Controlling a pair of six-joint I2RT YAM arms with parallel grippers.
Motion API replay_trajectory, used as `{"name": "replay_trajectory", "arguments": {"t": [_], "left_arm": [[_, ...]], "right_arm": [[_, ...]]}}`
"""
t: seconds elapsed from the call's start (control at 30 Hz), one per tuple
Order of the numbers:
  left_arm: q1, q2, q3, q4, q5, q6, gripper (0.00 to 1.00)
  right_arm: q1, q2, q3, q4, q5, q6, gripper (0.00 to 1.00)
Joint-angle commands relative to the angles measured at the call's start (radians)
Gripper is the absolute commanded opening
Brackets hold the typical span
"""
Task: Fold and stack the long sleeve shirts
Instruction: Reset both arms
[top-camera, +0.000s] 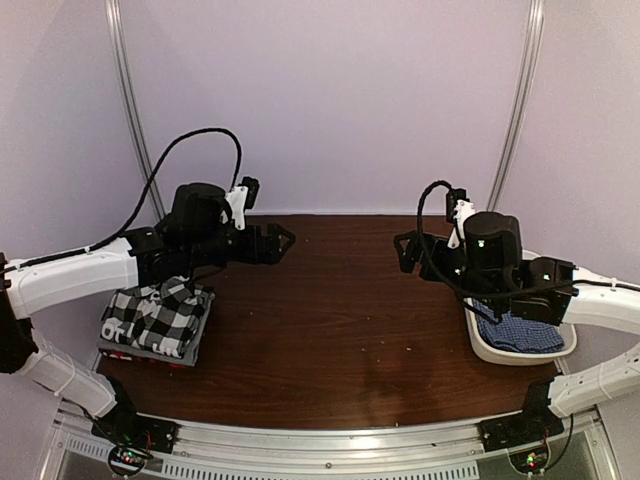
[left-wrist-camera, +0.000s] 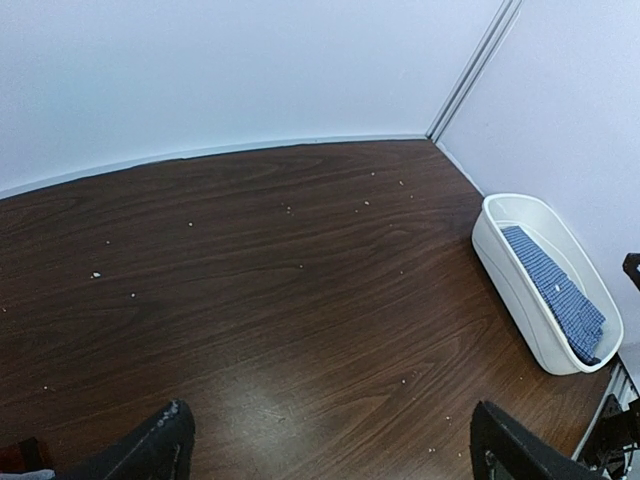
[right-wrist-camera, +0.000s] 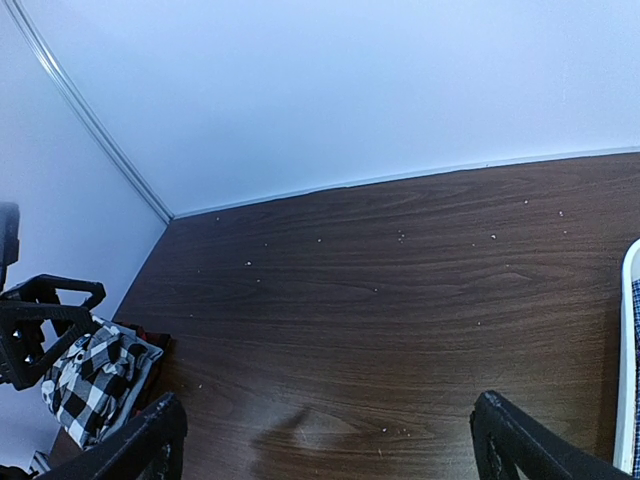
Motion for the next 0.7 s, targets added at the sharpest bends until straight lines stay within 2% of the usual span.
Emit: {"name": "replay_trajectory", "arguments": {"t": [0.0, 0.67], "left_arm": [[-0.001, -0.024, -0.013, 0.047, -0.011, -0.009, 0.98], [-0.001, -0.046, -0.025, 0.034, -0.024, -0.011, 0.98]], "right_arm": [[-0.003, -0.014, -0.002, -0.023, 0.029, -0.003, 1.00], [-0.003, -0.018, -0.004, -0.037, 0.034, 0.011, 1.00]]}}
